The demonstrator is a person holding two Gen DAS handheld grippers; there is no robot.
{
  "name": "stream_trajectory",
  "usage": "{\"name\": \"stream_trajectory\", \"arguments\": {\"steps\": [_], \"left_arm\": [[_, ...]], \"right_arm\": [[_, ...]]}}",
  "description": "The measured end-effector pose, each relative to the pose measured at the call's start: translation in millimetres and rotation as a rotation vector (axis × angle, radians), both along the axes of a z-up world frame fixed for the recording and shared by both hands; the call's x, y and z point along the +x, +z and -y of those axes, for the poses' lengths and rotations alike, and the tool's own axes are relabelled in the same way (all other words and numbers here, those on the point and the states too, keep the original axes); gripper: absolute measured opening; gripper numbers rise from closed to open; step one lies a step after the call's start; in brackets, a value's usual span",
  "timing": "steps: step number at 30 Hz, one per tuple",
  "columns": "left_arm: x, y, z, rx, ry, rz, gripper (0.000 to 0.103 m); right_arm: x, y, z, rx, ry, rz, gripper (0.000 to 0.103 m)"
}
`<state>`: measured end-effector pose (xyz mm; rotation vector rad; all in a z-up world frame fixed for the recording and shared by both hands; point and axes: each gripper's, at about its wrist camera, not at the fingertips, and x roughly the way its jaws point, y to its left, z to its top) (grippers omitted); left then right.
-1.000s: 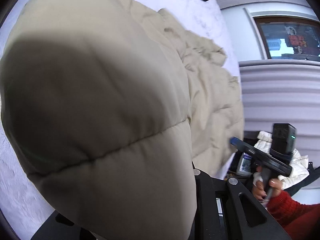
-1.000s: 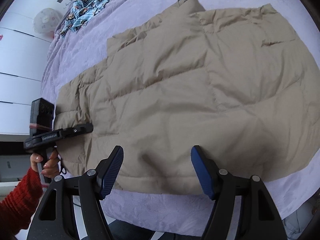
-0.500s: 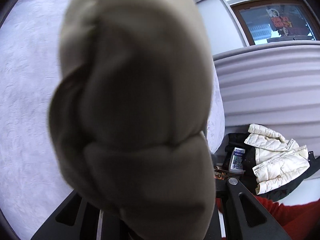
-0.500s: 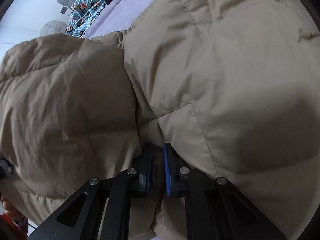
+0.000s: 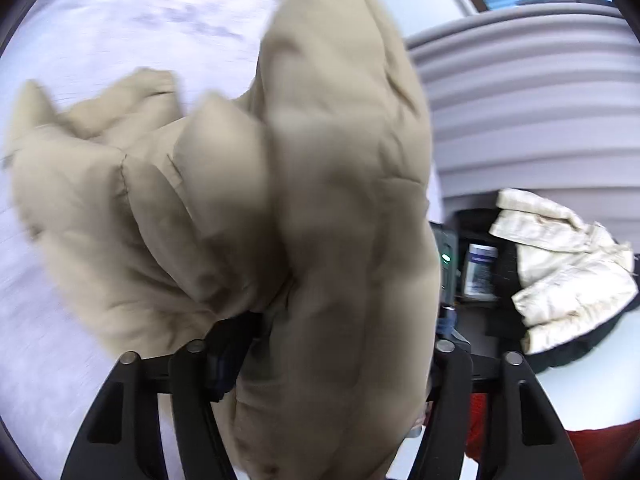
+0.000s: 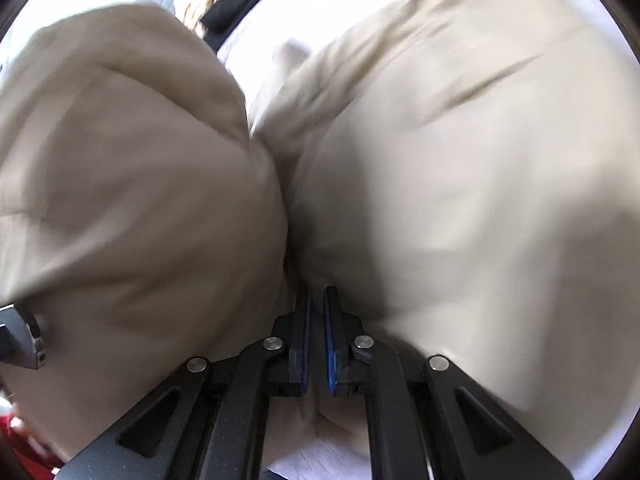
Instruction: Fold large clothes
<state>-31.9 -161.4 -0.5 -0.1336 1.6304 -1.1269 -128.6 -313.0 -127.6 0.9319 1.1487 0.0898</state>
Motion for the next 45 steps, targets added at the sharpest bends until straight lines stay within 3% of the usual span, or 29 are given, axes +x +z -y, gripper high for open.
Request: {"name": "stream_trajectory", "arguments": {"steps": [3, 8, 9, 10, 12, 13, 18, 21, 23, 24, 25, 27, 29, 32, 34, 38, 41, 45], "left_arm": [[0, -19, 23, -0.050, -0.022, -0.029, 0.065], [0, -55, 49, -0.025, -0.011, -0.090, 0.065], [3, -59, 57, -0.023, -0.012, -0.090, 0.065], [5, -61, 67, -0.020, -0.016, -0.086, 0.065], [4, -62, 78, -0.012, -0.025, -0.072, 0.065], [17, -65, 86, -0.008, -0.029, -0.064, 0.065], [23, -67, 108, 0.015, -0.052, -0.030, 0.065], [23, -52, 114, 0.003, -0.059, 0.022, 0.065], [28, -33, 107, -0.024, -0.048, 0.095, 0.065], [30, -21, 99, -0.033, -0.030, 0.159, 0.065], [32, -7, 90, -0.024, 0.008, 0.257, 0.065], [28, 13, 66, 0.033, 0.089, 0.480, 0.065], [33, 11, 46, 0.097, 0.147, 0.592, 0.065], [51, -22, 21, 0.199, 0.188, 0.587, 0.065], [53, -40, 23, 0.221, 0.195, 0.574, 0.065], [33, -47, 73, 0.237, 0.158, 0.642, 0.065], [30, -48, 97, 0.221, 0.132, 0.653, 0.065], [25, -58, 132, 0.229, 0.102, 0.665, 0.065]], "right_arm": [[-29, 7, 26, 0.001, -0.096, -0.006, 0.008], [-65, 25, 35, -0.024, -0.182, -0.009, 0.012], [-73, 32, 34, -0.034, -0.192, 0.004, 0.023], [-80, 38, 33, -0.039, -0.203, 0.025, 0.047], [-93, 57, 27, -0.045, -0.227, 0.091, 0.080], [-97, 66, 22, -0.043, -0.229, 0.121, 0.081], [-79, 90, -22, -0.033, -0.116, 0.193, 0.081], [-50, 91, -51, -0.155, -0.062, 0.158, 0.081], [-56, 91, -57, -0.271, -0.084, 0.102, 0.077], [-52, 90, -57, -0.305, -0.102, 0.092, 0.062], [-50, 89, -55, -0.335, -0.122, 0.086, 0.034], [-53, 86, -49, -0.377, -0.163, 0.055, 0.024], [-63, 82, -42, -0.367, -0.219, 0.038, 0.020], [-74, 75, -34, -0.357, -0.263, 0.019, 0.019], [-79, 71, -36, -0.351, -0.273, 0.014, 0.019], [-77, 65, -17, -0.383, -0.268, -0.004, 0.019], [-82, 53, 21, -0.391, -0.296, -0.033, 0.019], [-105, 29, 51, -0.336, -0.358, -0.066, 0.019]]}}
